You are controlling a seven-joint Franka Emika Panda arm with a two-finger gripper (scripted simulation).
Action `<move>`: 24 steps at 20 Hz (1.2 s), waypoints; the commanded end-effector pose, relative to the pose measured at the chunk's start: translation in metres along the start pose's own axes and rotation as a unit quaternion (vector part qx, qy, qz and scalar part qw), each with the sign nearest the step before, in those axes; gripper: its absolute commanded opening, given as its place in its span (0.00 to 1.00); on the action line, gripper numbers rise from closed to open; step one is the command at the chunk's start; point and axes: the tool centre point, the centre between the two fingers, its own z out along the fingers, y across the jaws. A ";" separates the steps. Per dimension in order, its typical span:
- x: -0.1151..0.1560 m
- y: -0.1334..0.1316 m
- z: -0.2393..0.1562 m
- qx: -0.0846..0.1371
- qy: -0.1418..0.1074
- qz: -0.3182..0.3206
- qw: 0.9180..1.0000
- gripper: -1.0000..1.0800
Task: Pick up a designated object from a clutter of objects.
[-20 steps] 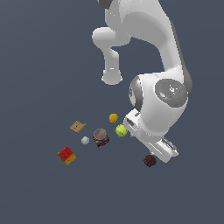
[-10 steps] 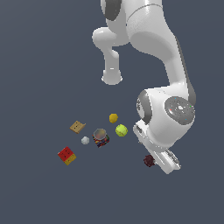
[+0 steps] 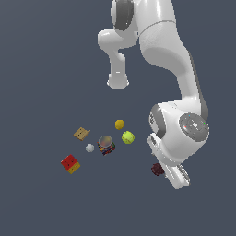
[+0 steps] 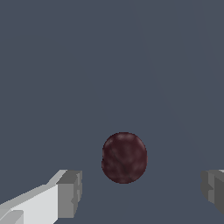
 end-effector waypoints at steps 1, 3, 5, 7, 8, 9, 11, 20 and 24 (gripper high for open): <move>-0.003 -0.003 0.005 0.001 0.000 0.013 1.000 0.96; -0.004 -0.004 0.007 0.001 0.000 0.020 1.000 0.96; -0.005 -0.005 0.009 0.001 0.000 0.024 1.000 0.96; -0.006 -0.005 0.010 0.001 0.000 0.026 1.000 0.96; -0.006 -0.005 0.010 0.002 0.000 0.027 1.000 0.96; -0.006 -0.005 0.010 0.001 0.000 0.025 1.000 0.96; -0.006 -0.005 0.012 0.001 0.000 0.025 1.000 0.96; -0.006 -0.004 0.053 0.001 0.000 0.026 1.000 0.96; -0.006 -0.004 0.062 0.001 0.000 0.027 1.000 0.96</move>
